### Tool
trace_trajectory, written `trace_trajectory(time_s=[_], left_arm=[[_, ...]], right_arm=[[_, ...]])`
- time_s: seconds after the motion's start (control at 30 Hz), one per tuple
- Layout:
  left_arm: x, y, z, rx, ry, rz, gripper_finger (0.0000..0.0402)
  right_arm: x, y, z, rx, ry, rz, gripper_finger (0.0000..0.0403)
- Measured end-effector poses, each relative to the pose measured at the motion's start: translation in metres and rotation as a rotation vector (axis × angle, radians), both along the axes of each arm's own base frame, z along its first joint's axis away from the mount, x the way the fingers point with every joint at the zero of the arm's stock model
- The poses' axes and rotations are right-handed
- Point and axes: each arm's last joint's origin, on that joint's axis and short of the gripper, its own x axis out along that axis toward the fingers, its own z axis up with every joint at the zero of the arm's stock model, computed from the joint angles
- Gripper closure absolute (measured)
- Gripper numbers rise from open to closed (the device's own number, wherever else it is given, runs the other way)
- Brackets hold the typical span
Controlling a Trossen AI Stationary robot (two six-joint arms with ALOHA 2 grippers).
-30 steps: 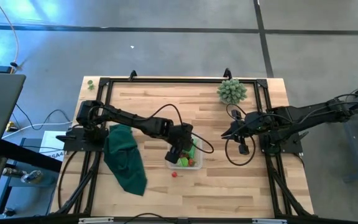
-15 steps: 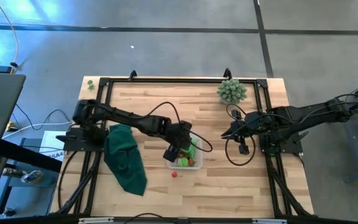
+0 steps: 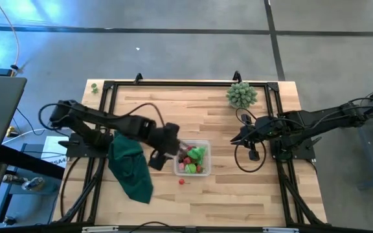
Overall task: Pick and placing Produce into tupperware
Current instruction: Put the red cherry into the transparent bin
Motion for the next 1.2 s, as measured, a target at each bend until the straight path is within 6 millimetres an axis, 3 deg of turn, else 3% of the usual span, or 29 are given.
trace_trajectory(time_s=[0.13,0.23,0.5,0.73,0.93,1.2], left_arm=[[-0.017,-0.028,-0.003,0.032,0.002,0.069,0.0167],[-0.031,-0.049,-0.019,0.039,-0.018,0.119,0.0169],[-0.061,-0.088,-0.089,-0.105,-0.259,0.202,0.0172],[-0.063,-0.094,-0.125,-0.165,-0.394,0.221,0.0172],[-0.055,-0.099,-0.149,-0.212,-0.384,0.241,0.0163],[-0.053,-0.11,-0.164,-0.275,-0.356,0.234,0.0169]], right_arm=[[0.0,0.0,0.0,0.0,0.0,0.0,0.0373],[0.0,0.0,0.0,0.0,0.0,0.0,0.0373],[0.0,0.0,0.0,0.0,0.0,0.0,0.0373],[0.0,0.0,0.0,0.0,-0.001,0.0,0.0373],[0.0,0.0,0.0,0.0,-0.001,0.0,0.0373],[0.0,0.0,0.0,0.0,0.0,0.0,0.0373]])
